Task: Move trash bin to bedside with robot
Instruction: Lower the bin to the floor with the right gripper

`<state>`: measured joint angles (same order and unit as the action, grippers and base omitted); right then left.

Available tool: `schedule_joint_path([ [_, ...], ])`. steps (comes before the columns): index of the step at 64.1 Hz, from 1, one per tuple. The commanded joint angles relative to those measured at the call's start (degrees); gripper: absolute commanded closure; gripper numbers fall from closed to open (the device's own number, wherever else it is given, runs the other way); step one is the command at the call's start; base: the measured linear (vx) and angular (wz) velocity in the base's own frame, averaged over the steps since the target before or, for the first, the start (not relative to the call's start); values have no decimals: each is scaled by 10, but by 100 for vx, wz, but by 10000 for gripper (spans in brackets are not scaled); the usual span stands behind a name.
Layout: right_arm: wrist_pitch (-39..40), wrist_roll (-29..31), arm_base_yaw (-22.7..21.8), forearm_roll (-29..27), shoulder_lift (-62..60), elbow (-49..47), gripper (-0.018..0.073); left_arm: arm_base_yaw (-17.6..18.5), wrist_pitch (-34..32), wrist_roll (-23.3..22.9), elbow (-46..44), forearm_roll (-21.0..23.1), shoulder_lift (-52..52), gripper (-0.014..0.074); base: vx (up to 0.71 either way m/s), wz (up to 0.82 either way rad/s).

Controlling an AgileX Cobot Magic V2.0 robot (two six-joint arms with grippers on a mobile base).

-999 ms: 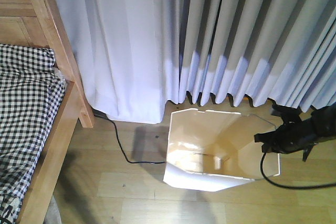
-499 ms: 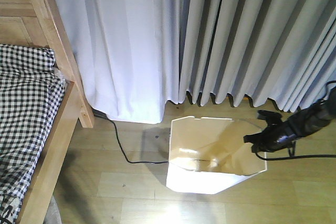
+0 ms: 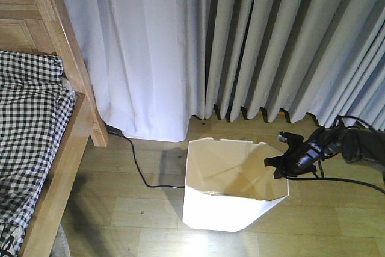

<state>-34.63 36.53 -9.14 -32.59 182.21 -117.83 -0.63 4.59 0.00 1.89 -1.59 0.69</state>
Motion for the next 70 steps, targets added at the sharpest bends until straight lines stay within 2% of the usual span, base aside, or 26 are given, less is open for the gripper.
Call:
schedule_joint_path([
  [1, -60, -29, 4, -17, -32, -39, 547, 4, -43, -8, 7, 5, 9, 603, 0, 0],
  [13, -59, -38, 5, -4, -6, -59, 538, 4, -43, -8, 7, 5, 9, 603, 0, 0],
  [23, -53, -38, 5, -4, 3, -61, 496, 4, -43, -8, 7, 5, 9, 603, 0, 0],
  [41, -50, -38, 5, -2, 5, -61, 314, 4, -43, -8, 7, 5, 9, 603, 0, 0],
  [55, -51, -49, 4, 37, 1, -61, 152, 4, -43, -8, 7, 5, 9, 603, 0, 0],
  [61, -49, -49, 4, 52, 1, -61, 119, 4, -43, -8, 7, 5, 9, 603, 0, 0],
  [70, -45, -42, 4, 66, 1, -60, 118, 4, -43, -8, 7, 5, 9, 603, 0, 0],
])
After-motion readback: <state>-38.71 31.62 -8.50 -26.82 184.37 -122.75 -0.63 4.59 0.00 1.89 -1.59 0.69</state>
